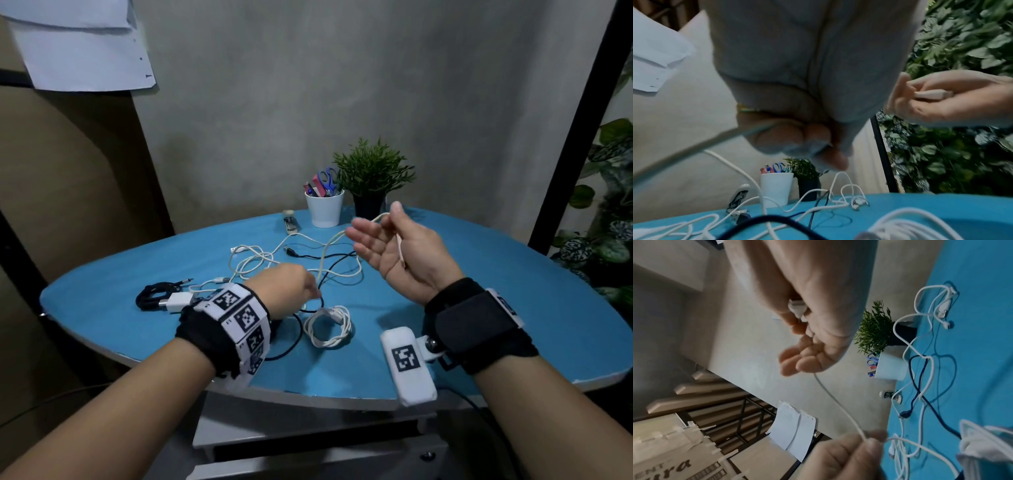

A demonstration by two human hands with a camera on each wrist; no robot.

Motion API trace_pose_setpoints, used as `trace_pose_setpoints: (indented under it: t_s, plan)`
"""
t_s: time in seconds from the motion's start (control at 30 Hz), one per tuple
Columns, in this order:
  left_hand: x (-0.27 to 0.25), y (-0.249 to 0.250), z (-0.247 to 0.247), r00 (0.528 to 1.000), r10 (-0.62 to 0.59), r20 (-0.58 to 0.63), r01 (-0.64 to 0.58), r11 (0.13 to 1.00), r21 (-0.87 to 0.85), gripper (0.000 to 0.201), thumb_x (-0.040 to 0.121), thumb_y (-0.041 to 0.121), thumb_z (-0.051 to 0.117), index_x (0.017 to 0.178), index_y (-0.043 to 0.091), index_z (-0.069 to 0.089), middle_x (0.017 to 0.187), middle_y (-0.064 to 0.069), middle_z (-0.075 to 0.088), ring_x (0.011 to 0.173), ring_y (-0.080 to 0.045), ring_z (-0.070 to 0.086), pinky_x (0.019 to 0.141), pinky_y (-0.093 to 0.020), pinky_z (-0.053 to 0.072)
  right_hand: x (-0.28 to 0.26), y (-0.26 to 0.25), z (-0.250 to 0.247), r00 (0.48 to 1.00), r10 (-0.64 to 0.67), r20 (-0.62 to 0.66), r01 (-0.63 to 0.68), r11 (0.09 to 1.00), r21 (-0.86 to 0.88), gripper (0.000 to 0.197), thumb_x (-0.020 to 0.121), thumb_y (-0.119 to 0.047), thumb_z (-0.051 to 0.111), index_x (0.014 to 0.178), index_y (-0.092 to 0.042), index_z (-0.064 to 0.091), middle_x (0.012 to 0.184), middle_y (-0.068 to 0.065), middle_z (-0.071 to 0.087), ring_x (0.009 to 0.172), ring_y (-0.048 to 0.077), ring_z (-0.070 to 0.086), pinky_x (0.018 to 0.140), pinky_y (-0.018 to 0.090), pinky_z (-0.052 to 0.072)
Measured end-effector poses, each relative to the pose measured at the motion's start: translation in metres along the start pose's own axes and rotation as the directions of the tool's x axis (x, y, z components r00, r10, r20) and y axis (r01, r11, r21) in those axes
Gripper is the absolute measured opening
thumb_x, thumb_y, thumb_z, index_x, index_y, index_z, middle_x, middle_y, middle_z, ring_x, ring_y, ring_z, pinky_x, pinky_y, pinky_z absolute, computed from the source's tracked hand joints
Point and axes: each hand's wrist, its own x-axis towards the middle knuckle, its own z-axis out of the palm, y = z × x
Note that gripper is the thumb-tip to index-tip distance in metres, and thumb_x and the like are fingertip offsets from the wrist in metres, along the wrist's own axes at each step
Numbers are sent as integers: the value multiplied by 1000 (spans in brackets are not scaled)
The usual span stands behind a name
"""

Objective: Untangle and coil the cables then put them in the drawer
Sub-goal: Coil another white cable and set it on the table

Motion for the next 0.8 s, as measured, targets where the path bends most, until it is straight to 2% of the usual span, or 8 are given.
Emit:
trace_pose_setpoints:
  t_s: [0.1, 0.2, 0.27, 0.33, 0.5, 0.67, 0.73, 0.8]
  plan:
    - [-5, 6, 6, 988, 141, 68, -142, 990, 17, 29, 91, 42, 52, 105, 20, 65, 93, -1, 66, 89, -21, 60, 81, -31, 48, 2, 2, 2, 991, -116, -60, 117, 993, 9, 25, 98, -24, 44, 79, -9, 51, 108, 18, 66, 104, 26, 66, 84, 34, 56]
    - [-15, 13, -3, 957, 286, 44, -285, 958, -35, 24, 91, 41, 53, 99, 21, 64, 77, 5, 62, 70, -8, 55, 66, -24, 45, 10, 9, -7, 954, -281, -106, 242, 928, -282, 18, 96, -17, 51, 83, -5, 58, 94, 14, 63, 92, 18, 64, 82, 31, 53]
    - [-20, 14, -11, 928, 364, -77, -371, 919, -134, 27, 92, 39, 53, 91, 14, 62, 72, -3, 60, 62, -12, 49, 62, -28, 42, 13, 13, -16, 922, -384, -43, 287, 756, -588, 17, 94, -15, 54, 86, -2, 62, 81, 11, 59, 71, 9, 56, 70, 26, 46]
    - [-20, 10, -20, 879, 389, -276, -446, 875, -189, 27, 93, 35, 52, 87, 9, 60, 69, -6, 58, 61, -13, 47, 61, -28, 41, 12, 18, -17, 918, -392, 63, 310, 608, -731, 14, 94, -9, 51, 94, -11, 65, 87, 1, 64, 79, 5, 57, 77, 22, 45]
    - [-15, 9, -36, 750, 373, -546, -583, 763, -279, 13, 93, 27, 51, 85, 20, 59, 60, -1, 49, 55, -9, 41, 54, -19, 37, 10, 27, -4, 944, -282, 171, 317, 633, -706, 21, 95, -6, 48, 102, -18, 64, 104, 0, 66, 100, 13, 60, 96, 34, 47]
    - [-6, 5, -43, 623, 150, -768, -587, 738, -332, 14, 94, 16, 53, 86, 10, 64, 56, 14, 49, 52, 0, 43, 54, -9, 33, 3, 27, 6, 970, -52, 239, 211, 673, -709, 25, 99, -6, 39, 92, -14, 62, 83, 6, 66, 77, 15, 63, 80, 29, 47]
    - [-1, -3, -45, 611, 46, -790, -530, 765, -366, 13, 94, 20, 54, 85, 18, 64, 57, 10, 51, 50, -5, 44, 51, -11, 33, -3, 22, 11, 967, 0, 255, 185, 687, -702, 25, 102, -14, 35, 102, -5, 58, 67, 4, 62, 57, 13, 61, 64, 23, 50]
    - [6, -9, -45, 655, -20, -756, -461, 782, -420, 13, 93, 24, 55, 89, 19, 67, 69, -3, 64, 62, -12, 56, 57, -16, 40, -7, 18, 16, 962, -32, 271, 220, 679, -700, 33, 102, -25, 34, 102, -4, 59, 47, -3, 47, 41, 11, 43, 49, 23, 40]
